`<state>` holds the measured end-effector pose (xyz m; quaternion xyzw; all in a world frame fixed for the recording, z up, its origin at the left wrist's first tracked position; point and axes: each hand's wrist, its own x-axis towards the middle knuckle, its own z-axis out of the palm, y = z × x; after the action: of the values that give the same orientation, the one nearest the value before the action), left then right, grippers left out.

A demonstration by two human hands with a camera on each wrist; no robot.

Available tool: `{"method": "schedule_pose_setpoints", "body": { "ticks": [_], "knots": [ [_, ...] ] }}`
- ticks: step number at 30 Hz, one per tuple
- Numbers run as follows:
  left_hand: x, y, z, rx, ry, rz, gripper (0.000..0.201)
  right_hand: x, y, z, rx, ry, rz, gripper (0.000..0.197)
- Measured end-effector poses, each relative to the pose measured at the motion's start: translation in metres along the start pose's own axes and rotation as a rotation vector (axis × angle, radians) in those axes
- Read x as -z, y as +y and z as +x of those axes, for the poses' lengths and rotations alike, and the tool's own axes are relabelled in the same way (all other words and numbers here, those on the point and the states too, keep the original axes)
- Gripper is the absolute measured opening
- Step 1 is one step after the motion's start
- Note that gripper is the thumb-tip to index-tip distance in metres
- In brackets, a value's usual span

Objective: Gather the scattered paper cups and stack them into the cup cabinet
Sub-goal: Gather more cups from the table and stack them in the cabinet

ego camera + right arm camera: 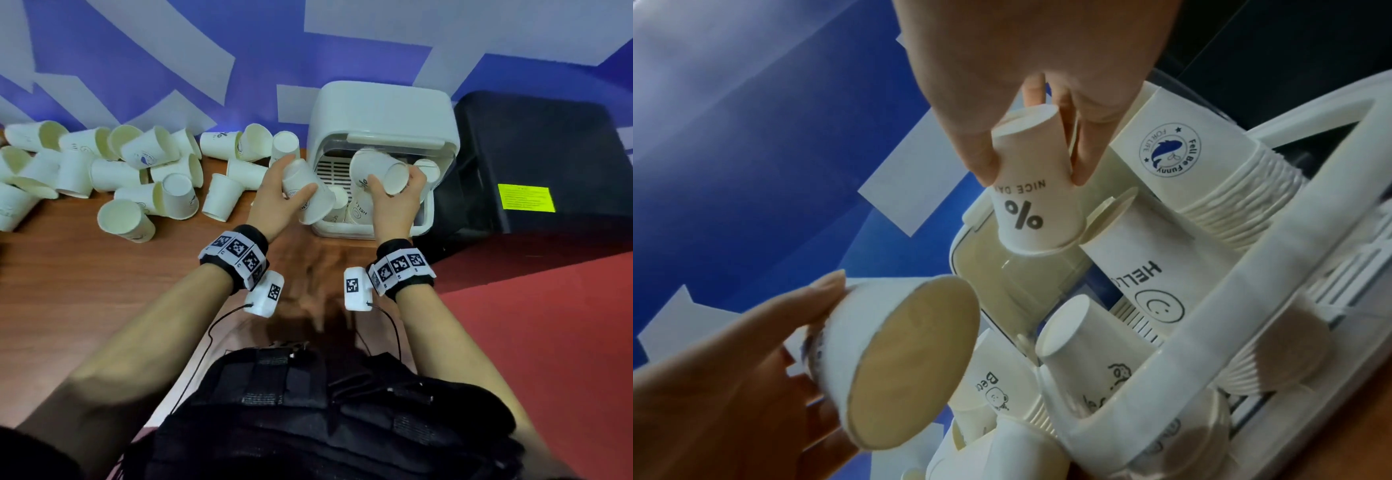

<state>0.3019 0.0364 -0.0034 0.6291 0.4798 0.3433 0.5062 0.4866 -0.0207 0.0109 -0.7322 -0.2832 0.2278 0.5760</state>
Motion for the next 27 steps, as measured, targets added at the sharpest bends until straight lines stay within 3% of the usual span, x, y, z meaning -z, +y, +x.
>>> {"method": "schedule_pose_setpoints", "body": {
  "ticks": [10, 17, 22, 27],
  "knots": [
    [-0.011, -0.007, 0.009, -0.069, 0.126, 0.031, 0.064, 0.002, 0.015, 0.005, -0.012, 0.096, 0.136, 0.062],
    [-0.017, -0.011, 0.011, -0.103, 0.154, 0.011, 0.063, 0.003, 0.026, 0.007, 0.014, 0.081, 0.109, 0.064],
    [-0.021, -0.017, 0.011, -0.078, 0.129, -0.003, 0.064, 0.002, 0.036, 0.0, 0.1, -0.02, 0.043, 0.059],
    [-0.023, -0.02, 0.012, -0.08, 0.125, -0.006, 0.063, 0.001, 0.039, 0.009, 0.175, -0.013, -0.085, 0.061]
  ]
}}
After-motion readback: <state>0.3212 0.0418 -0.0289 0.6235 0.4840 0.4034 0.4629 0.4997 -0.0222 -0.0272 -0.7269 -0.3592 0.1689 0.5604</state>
